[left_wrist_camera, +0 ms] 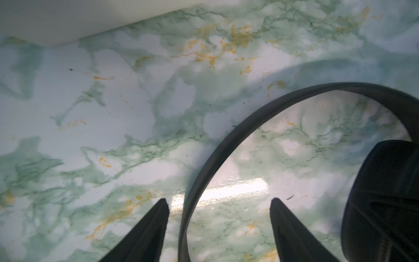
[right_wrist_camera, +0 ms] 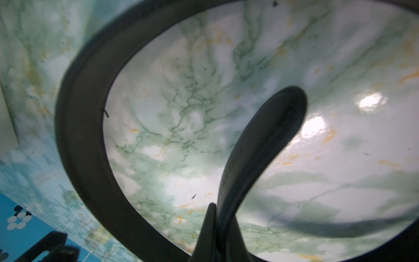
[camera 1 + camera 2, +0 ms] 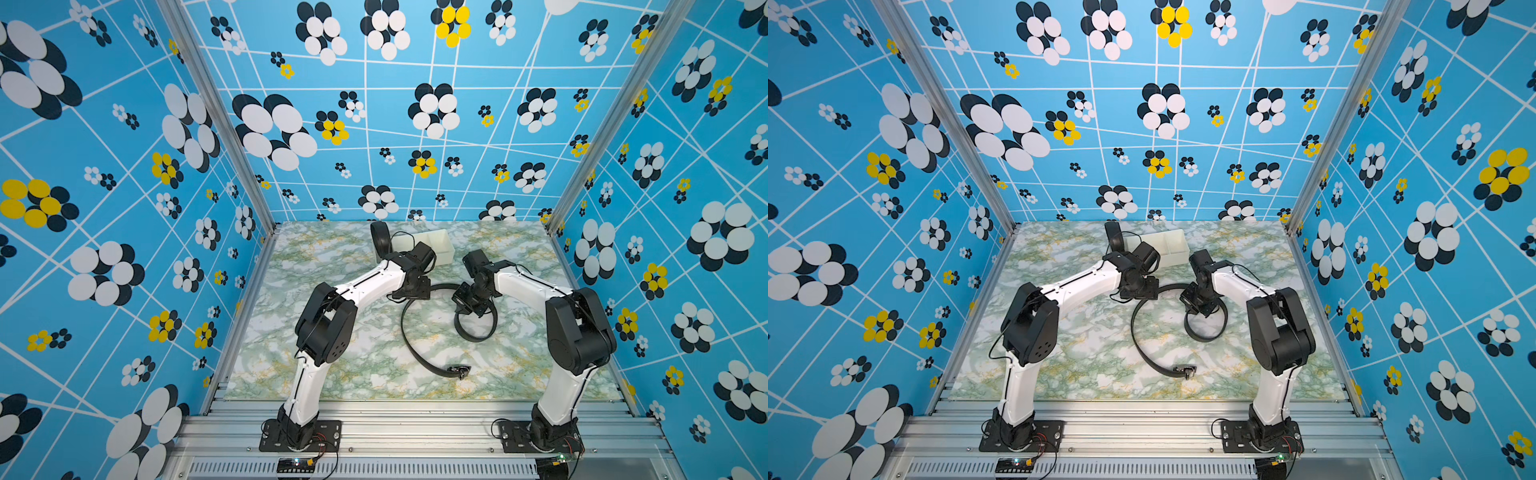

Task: Place the belts into the storage roll
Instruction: Roll the belt at the center of the board.

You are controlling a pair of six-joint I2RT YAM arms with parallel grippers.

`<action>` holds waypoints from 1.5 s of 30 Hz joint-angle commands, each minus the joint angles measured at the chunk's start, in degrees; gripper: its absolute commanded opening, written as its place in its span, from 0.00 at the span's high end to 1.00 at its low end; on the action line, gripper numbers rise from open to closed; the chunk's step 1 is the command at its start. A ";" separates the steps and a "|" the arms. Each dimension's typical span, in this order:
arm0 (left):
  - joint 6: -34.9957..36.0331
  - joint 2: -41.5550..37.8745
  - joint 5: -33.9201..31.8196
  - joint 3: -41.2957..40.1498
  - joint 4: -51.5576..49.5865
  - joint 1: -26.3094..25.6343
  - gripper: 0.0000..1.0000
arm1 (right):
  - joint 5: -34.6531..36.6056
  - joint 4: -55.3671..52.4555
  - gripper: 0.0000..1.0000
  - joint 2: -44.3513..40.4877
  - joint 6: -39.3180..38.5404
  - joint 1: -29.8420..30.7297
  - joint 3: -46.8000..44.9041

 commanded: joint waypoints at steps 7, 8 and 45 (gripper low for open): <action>12.69 14.16 0.40 17.40 -11.67 1.00 0.69 | 0.51 -1.49 1.00 -2.83 0.60 0.41 -1.61; 12.39 14.28 1.18 17.45 -12.12 1.31 0.85 | 0.62 -1.26 1.00 -2.92 1.02 0.49 -1.69; -46.20 -31.19 -1.99 -51.06 28.79 -7.93 0.64 | 4.15 3.97 1.00 6.93 21.38 15.80 4.94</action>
